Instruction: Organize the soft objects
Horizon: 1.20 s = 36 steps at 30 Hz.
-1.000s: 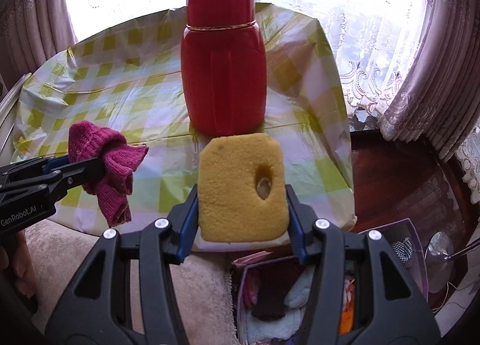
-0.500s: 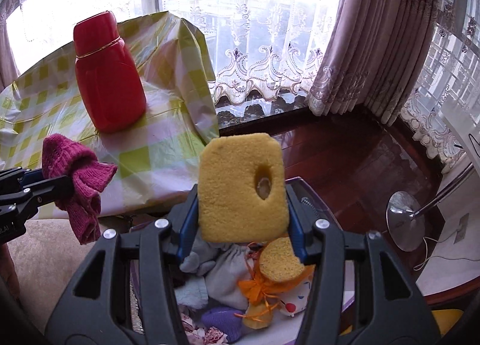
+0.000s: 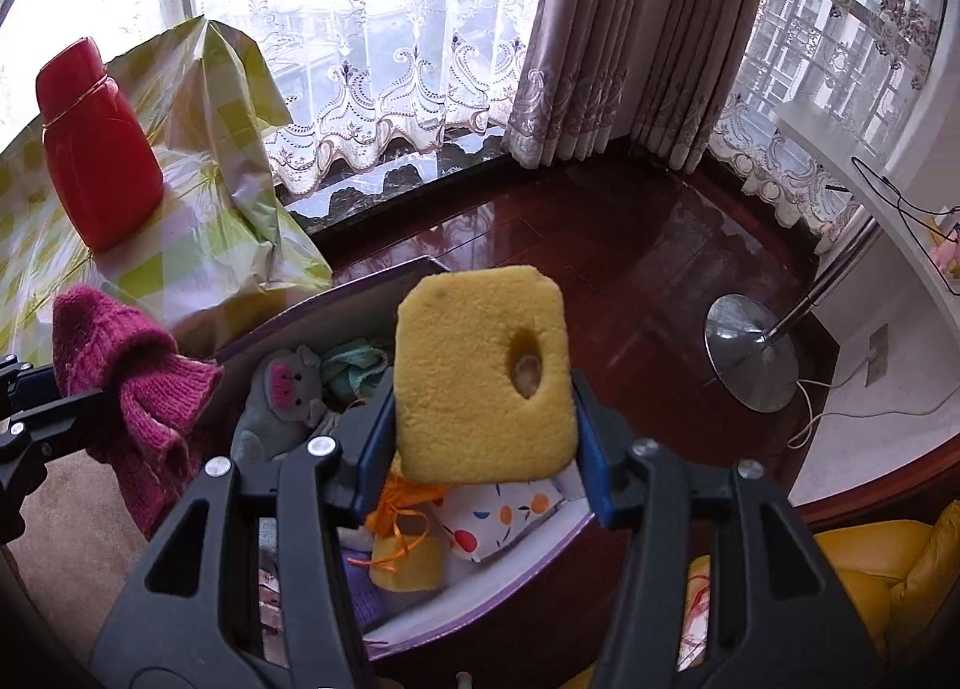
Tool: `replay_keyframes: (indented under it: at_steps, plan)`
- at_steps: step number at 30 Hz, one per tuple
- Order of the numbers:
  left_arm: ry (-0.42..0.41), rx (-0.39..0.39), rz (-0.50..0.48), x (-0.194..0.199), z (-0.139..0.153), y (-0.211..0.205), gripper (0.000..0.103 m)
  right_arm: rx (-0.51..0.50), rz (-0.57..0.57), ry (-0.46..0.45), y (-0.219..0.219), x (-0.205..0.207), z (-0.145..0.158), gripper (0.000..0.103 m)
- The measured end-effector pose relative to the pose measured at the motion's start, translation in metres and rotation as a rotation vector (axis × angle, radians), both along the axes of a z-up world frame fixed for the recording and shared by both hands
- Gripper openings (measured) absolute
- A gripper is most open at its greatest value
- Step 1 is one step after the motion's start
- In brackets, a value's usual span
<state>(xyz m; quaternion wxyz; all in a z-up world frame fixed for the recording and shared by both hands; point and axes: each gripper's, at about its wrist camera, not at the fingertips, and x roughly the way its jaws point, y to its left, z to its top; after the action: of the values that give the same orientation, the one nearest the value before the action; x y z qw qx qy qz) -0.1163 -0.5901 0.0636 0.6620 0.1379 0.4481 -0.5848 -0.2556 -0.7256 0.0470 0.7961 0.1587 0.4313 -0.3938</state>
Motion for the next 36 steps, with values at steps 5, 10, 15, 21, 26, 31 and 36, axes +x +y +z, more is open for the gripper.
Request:
replay_keyframes:
  at_steps: [5, 10, 15, 21, 26, 31, 36]
  plan:
    - [0.033, 0.037, -0.008, -0.009, -0.014, 0.003, 0.061, 0.013, -0.054, -0.001, 0.004, -0.012, -0.004, 0.079]
    - [0.085, 0.054, 0.054, 0.000, -0.023, 0.026, 0.061, 0.035, -0.040, -0.008, 0.032, -0.004, -0.006, 0.081]
    - [0.082, 0.061, 0.116, 0.004, -0.026, 0.056, 0.062, 0.020, -0.016, 0.002, 0.056, 0.003, -0.005, 0.081]
    - [0.062, 0.137, 0.169, -0.001, -0.038, 0.082, 0.079, 0.049, -0.065, 0.013, 0.075, -0.005, 0.001, 0.081]
    - [0.026, 0.168, 0.225, 0.001, -0.043, 0.088, 0.086, 0.049, -0.049, -0.006, 0.098, -0.004, 0.008, 0.081]
    - [-0.009, 0.195, 0.226, -0.003, -0.048, 0.084, 0.087, 0.000, -0.034, 0.019, 0.098, -0.001, 0.003, 0.081]
    - [0.002, 0.201, 0.235, -0.002, -0.049, 0.084, 0.087, 0.023, -0.060, 0.024, 0.087, -0.006, -0.002, 0.081]
